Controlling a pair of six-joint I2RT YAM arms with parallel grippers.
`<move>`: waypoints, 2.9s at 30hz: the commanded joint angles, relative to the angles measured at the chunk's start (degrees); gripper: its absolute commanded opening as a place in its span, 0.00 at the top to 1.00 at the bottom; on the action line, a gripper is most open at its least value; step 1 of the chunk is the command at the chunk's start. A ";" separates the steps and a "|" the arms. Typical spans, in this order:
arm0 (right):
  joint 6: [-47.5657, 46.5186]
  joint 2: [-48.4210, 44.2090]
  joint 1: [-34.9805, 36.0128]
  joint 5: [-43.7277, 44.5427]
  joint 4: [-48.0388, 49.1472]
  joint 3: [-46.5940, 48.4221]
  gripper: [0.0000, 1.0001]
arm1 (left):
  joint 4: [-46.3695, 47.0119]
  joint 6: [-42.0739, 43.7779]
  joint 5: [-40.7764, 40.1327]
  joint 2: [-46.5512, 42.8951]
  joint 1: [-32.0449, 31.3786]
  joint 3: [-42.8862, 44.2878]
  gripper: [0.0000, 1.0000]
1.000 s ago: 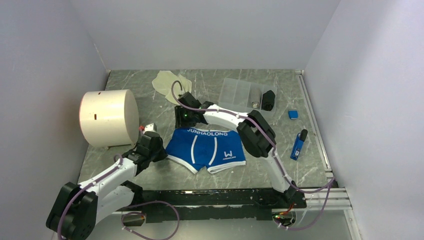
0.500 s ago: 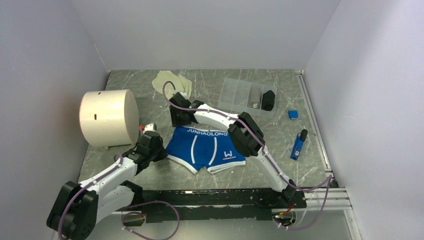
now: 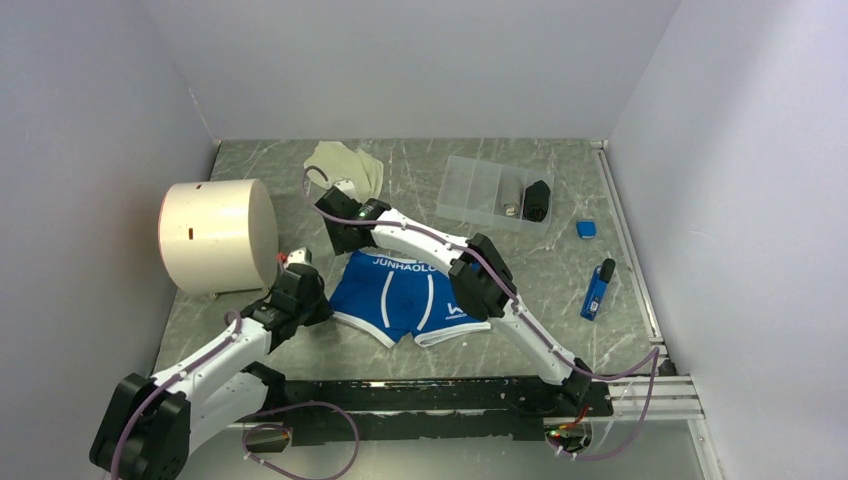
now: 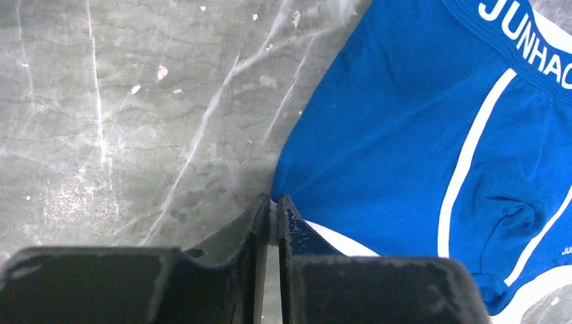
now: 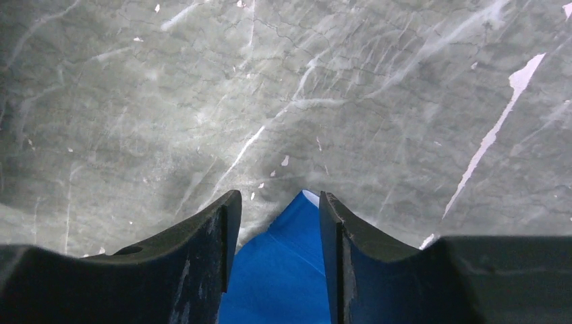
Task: Roll the underwear
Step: Fold the underwear at the center of the board.
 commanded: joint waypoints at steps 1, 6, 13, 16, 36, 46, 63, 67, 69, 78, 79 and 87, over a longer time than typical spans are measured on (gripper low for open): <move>-0.50 -5.62 -0.37 -0.60 -0.38 -1.17 0.50 | -1.77 -0.54 -0.54 -1.75 -0.14 -0.15 0.85; 2.01 -7.07 -0.24 -2.61 0.44 -3.76 0.50 | -2.17 -0.22 -0.23 -2.34 -0.10 -0.45 0.86; 6.83 -7.81 -0.25 -5.96 4.08 -9.34 0.52 | -2.75 0.47 -0.51 -3.24 -0.13 -0.25 0.86; 7.71 -5.69 -0.29 -5.12 4.47 -8.46 0.54 | -2.58 0.86 -0.50 -2.75 -0.14 -0.13 0.86; 6.02 4.08 1.50 0.64 0.30 -3.07 0.76 | -0.79 0.51 0.43 -1.83 -0.14 -0.66 0.83; 3.15 -0.15 0.90 -1.79 2.50 0.40 0.95 | -2.41 -0.46 -0.69 -4.02 -0.14 1.16 0.88; 6.54 -25.08 -11.42 -32.14 29.20 -33.13 1.00 | -3.29 4.12 10.06 -7.97 -3.68 10.18 0.95; 7.73 -31.08 -15.41 -37.33 36.79 -43.43 1.00 | -2.30 2.15 5.38 -7.33 -13.00 14.08 0.95; 8.34 -33.67 -17.96 -40.72 39.86 -48.02 1.00 | -1.71 0.85 4.44 -5.48 -16.41 16.12 0.95; 8.67 -40.09 -27.15 -50.74 47.42 -63.77 1.00 | 5.27 -3.98 -0.55 7.34 -31.56 22.11 0.95; 8.18 -40.52 -27.97 -51.37 47.64 -64.85 1.00 | 5.76 -4.39 -1.39 9.60 -33.52 23.22 0.95; 1.56 -40.90 -35.49 -53.72 42.86 -67.81 1.00 | 5.95 -7.36 -7.59 25.73 -42.28 33.67 0.95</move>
